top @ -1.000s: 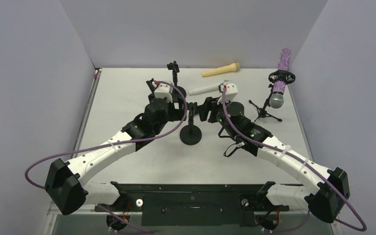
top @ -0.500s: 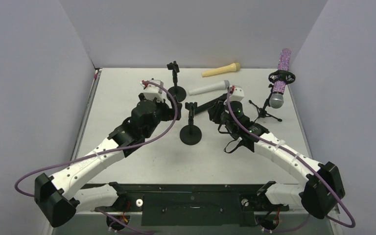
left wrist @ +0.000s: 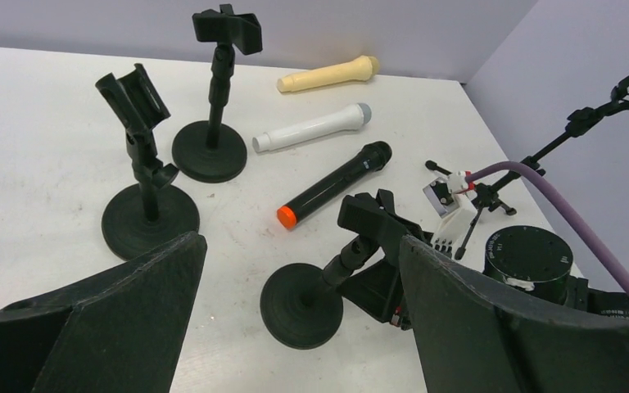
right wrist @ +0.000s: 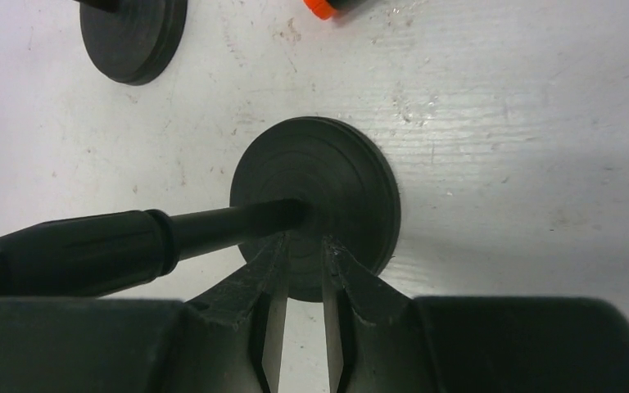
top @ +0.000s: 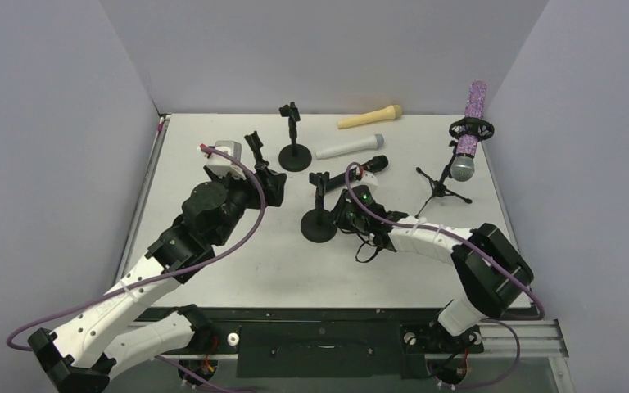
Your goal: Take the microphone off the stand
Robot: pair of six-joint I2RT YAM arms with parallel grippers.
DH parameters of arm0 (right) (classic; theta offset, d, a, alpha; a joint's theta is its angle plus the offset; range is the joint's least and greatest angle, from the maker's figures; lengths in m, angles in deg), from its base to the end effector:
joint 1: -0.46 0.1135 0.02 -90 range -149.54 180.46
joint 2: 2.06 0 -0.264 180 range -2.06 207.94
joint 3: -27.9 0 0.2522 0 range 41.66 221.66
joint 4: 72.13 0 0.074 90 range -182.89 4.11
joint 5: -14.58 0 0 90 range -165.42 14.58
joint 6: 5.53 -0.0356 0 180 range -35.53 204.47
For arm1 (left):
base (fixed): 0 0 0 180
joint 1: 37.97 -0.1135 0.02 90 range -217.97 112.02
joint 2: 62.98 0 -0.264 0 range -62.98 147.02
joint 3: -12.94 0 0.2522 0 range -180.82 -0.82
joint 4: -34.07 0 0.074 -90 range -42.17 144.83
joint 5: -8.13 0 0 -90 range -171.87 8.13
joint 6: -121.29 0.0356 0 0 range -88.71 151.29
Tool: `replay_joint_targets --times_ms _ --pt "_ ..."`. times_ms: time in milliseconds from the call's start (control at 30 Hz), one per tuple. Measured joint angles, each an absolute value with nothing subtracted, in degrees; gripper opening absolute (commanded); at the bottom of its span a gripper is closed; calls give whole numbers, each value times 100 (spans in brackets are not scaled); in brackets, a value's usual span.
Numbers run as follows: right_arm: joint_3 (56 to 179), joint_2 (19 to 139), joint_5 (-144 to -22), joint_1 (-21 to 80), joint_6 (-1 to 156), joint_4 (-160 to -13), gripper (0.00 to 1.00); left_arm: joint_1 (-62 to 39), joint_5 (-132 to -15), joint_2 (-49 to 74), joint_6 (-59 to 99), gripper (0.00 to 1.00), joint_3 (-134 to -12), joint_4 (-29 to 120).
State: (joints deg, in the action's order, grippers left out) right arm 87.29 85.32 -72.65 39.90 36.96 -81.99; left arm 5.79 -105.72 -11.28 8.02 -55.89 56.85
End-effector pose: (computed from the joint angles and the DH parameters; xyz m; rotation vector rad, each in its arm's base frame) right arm 0.2460 0.2001 0.1916 0.1926 2.3365 0.7482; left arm 0.1569 -0.1303 0.3845 -0.0173 1.6891 -0.5378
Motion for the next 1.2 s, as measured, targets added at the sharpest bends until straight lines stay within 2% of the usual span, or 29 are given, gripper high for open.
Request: replay_joint_targets --times_ms 533,1200 --pt "8936 9738 -7744 4029 2925 -7298 17 300 -10498 -1305 798 87 -5425 5925" --pt "11019 11327 -7803 4031 2811 -7383 16 -100 -10118 -1303 796 87 -5377 5931"
